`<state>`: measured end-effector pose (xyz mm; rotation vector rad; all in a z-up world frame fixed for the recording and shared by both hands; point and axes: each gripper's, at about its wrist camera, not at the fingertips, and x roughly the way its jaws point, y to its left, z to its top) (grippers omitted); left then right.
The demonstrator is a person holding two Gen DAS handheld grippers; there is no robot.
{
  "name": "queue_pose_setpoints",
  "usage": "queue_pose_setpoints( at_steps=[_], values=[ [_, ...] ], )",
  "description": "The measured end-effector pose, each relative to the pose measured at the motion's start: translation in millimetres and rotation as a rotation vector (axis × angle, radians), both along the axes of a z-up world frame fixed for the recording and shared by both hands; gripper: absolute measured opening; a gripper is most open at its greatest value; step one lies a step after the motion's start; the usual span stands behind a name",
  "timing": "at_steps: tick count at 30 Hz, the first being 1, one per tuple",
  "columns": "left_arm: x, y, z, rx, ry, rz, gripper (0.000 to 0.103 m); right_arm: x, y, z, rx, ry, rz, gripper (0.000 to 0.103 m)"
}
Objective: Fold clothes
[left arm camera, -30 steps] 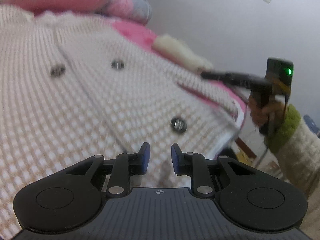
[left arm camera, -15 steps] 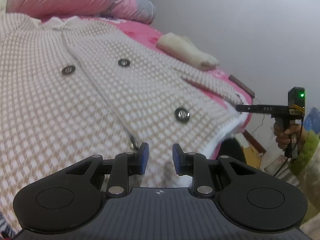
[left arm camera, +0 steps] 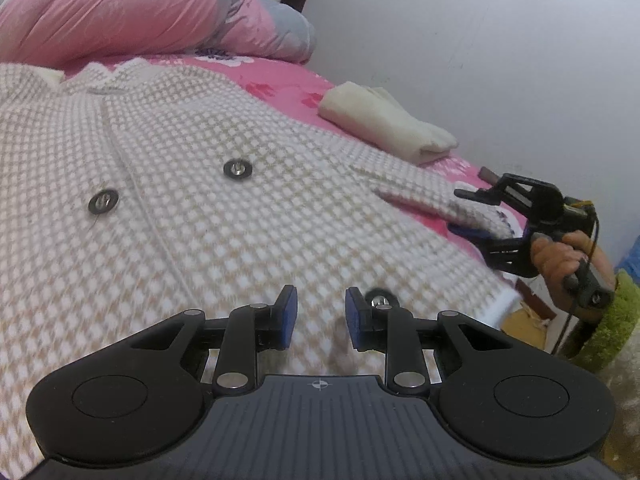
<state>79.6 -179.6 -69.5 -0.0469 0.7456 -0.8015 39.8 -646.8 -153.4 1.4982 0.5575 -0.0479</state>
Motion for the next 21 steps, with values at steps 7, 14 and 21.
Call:
queue_pose_setpoints(
  at_steps=[7,14,21],
  values=[
    [26.9,-17.9,28.3,0.03,-0.085,-0.044,0.026,-13.4,13.5,-13.1,0.209,0.01,-0.405,0.045],
    [64.2,-57.1,32.3,0.098,-0.145,-0.118,0.026,10.0,6.8,9.1,-0.01,0.024,-0.367,0.028],
    [106.0,-79.6,-9.3,0.225,-0.021,-0.061,0.026,71.1,-8.0,120.1,-0.437,-0.141,-0.238,0.025]
  ],
)
